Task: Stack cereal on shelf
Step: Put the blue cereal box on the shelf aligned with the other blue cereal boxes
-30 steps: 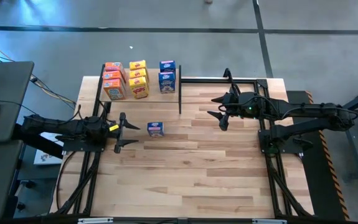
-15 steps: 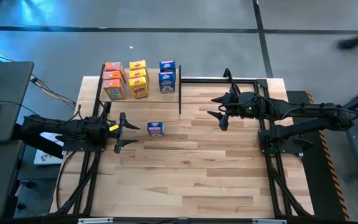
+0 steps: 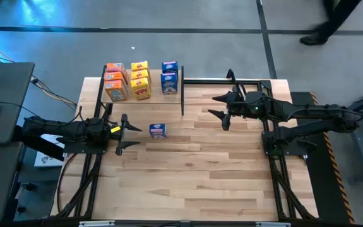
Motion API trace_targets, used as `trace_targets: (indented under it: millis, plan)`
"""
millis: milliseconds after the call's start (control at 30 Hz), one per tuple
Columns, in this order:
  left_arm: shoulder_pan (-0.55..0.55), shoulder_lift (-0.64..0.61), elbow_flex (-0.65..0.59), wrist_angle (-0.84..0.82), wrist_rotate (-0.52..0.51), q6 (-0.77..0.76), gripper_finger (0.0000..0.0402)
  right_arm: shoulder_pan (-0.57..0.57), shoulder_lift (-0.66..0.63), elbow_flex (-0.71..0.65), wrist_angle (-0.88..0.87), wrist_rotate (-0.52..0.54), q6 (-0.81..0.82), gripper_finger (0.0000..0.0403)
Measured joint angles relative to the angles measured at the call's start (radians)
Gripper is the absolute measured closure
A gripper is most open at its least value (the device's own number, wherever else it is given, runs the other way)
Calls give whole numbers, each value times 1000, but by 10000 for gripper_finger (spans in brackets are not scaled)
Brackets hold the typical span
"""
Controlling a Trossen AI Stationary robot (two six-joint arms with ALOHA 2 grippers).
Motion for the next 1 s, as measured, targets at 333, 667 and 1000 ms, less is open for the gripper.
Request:
trace_targets:
  millis: [333,667,1000]
  plan:
    - [0,0,0,0,0,0,151,0,0,0,288,-89,-129,139]
    - [0,0,0,0,0,0,151,0,0,0,415,-112,-265,139]
    - [0,0,0,0,0,0,151,0,111,212,249,-108,-269,139]
